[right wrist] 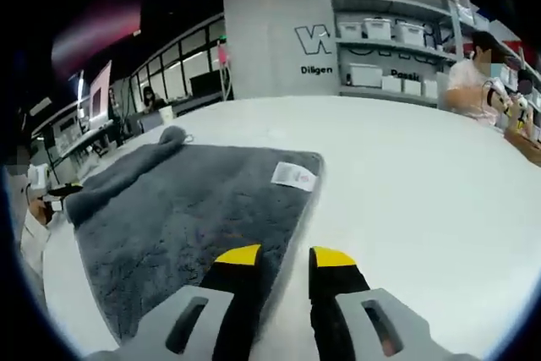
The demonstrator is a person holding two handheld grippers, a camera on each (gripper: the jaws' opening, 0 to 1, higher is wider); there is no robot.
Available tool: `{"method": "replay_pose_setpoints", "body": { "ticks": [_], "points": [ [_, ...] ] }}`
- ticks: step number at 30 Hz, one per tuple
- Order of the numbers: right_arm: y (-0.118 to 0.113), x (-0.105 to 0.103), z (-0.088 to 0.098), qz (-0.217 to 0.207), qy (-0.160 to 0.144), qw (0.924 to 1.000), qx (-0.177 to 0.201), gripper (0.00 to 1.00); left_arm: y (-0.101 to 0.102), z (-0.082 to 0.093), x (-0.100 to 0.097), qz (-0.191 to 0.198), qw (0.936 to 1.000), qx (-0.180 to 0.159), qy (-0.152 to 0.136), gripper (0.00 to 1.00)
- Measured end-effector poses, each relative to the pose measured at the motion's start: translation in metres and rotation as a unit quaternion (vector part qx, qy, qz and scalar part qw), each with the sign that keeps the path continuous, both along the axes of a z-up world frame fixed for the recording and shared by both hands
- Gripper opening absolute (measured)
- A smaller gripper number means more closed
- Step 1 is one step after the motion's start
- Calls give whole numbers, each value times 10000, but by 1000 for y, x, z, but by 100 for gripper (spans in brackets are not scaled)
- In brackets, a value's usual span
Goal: Open the folded towel by lifting each exposed corner and separating the folded layers until the towel lies flat within the target outline without major curled edges
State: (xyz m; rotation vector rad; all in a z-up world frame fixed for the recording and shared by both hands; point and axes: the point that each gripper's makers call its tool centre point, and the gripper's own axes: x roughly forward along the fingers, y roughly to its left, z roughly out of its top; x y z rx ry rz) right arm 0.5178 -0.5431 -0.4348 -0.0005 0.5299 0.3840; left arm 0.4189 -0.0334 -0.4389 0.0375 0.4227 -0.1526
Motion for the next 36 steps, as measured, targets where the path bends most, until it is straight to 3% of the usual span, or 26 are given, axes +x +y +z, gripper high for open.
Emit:
{"method": "replay_pose_setpoints", "body": {
  "ticks": [4, 9, 21, 28, 32, 36],
  "points": [
    [2, -1, -8, 67, 150, 9998, -119, 12, 0, 0, 0, 2, 10000, -13, -39, 67],
    [0, -2, -6, 112, 92, 9996, -252, 0, 0, 0, 0, 2, 10000, -15, -43, 67],
    [1, -3, -6, 274, -7, 9962, -828, 0, -1, 1, 0, 4, 10000, -18, -52, 67],
    [2, -4, -7, 399, -73, 9880, -1490, 0, -1, 1, 0, 5, 10000, -22, -52, 67],
    [-2, -4, -7, 440, -88, 9793, -1973, 0, -1, 1, 0, 2, 10000, -28, -63, 67],
    [-1, -4, -7, 475, -103, 9761, -2118, 0, -1, 1, 0, -2, 10000, -24, -52, 67]
  ]
}}
